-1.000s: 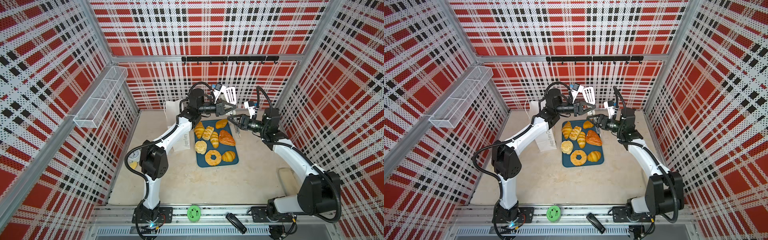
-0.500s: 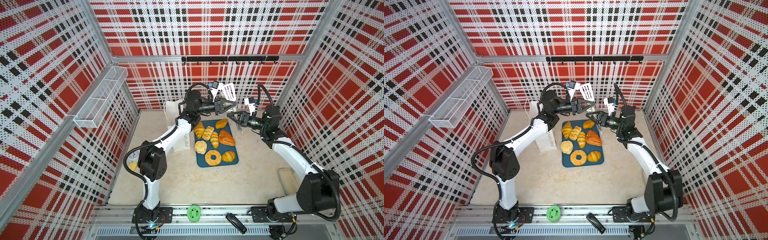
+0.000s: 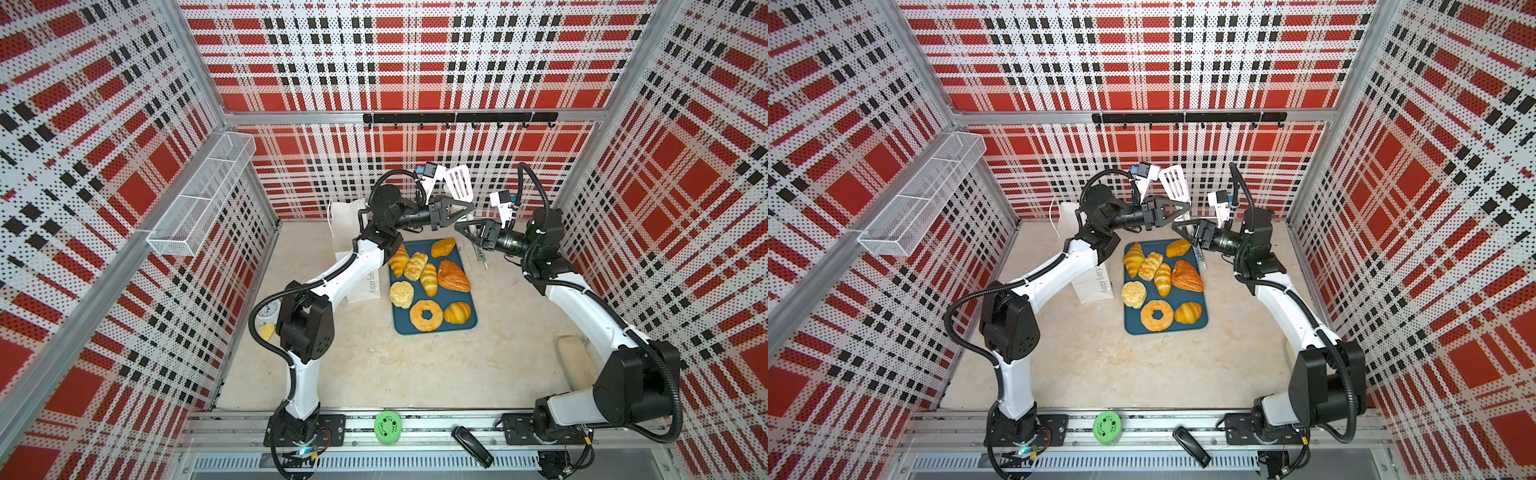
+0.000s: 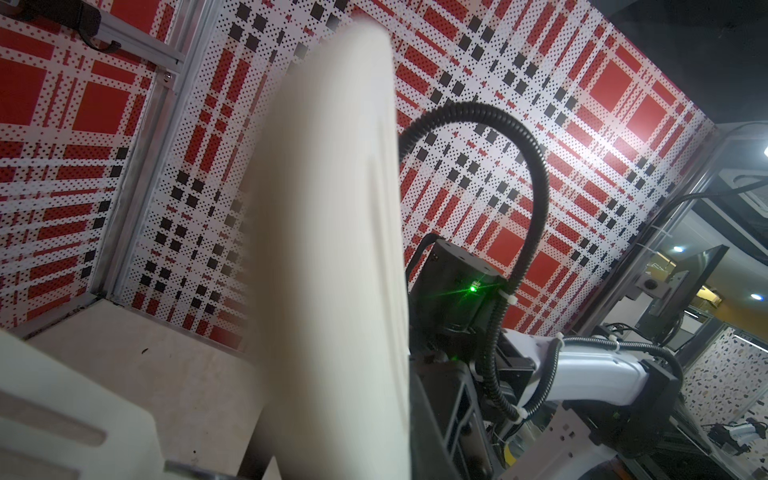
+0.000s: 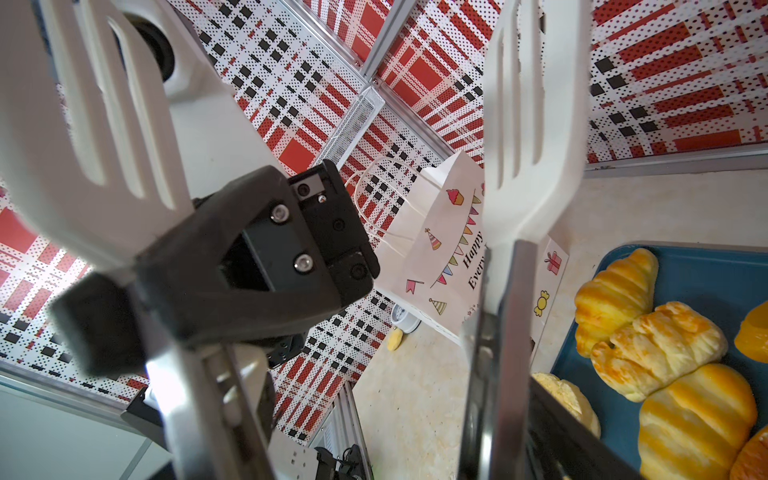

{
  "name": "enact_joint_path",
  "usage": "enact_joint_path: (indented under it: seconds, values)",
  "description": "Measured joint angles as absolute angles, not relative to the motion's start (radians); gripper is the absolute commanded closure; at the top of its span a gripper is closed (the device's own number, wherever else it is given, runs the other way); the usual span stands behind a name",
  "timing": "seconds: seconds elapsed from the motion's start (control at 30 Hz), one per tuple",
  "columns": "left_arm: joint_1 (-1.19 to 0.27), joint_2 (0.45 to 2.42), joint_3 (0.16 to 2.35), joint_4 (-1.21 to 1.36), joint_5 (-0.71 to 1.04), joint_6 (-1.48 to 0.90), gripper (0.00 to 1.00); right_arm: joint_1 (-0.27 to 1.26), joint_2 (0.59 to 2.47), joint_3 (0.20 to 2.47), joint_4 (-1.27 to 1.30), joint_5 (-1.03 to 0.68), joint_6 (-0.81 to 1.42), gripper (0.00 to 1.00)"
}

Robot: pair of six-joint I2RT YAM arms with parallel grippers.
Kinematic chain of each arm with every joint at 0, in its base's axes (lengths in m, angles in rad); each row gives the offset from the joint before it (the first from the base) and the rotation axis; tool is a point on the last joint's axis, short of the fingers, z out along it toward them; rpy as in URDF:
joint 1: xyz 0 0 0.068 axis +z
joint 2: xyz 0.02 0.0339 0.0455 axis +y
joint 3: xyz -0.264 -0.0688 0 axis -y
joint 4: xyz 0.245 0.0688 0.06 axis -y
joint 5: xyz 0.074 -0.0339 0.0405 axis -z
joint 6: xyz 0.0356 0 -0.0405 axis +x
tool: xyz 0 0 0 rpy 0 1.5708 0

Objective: Place the fake bread into the paper bag

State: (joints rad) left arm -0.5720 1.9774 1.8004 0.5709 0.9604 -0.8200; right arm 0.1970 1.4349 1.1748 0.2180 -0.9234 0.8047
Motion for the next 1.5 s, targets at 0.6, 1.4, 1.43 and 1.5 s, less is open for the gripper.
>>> enact_joint_path:
  seconds: [0.6, 1.4, 1.43, 1.5]
  values:
    - [-0.591, 1.978, 1.757, 0.666, 0.916, -0.896, 1.00, 0.195, 1.425, 1.188, 0.204, -0.915, 0.765, 0.26]
    - [-0.606, 1.977, 1.704, 0.721, 0.923, -0.942, 0.86, 0.160, 1.317, 1.182, -0.050, -0.905, 0.671, 0.45]
    - [-0.606, 1.978, 1.704, 0.721, 0.931, -0.945, 0.86, 0.160, 1.315, 1.182, -0.062, -0.907, 0.665, 0.46]
    - [-0.605, 1.978, 1.705, 0.718, 0.942, -0.950, 0.87, 0.159, 1.312, 1.186, -0.085, -0.910, 0.649, 0.45]
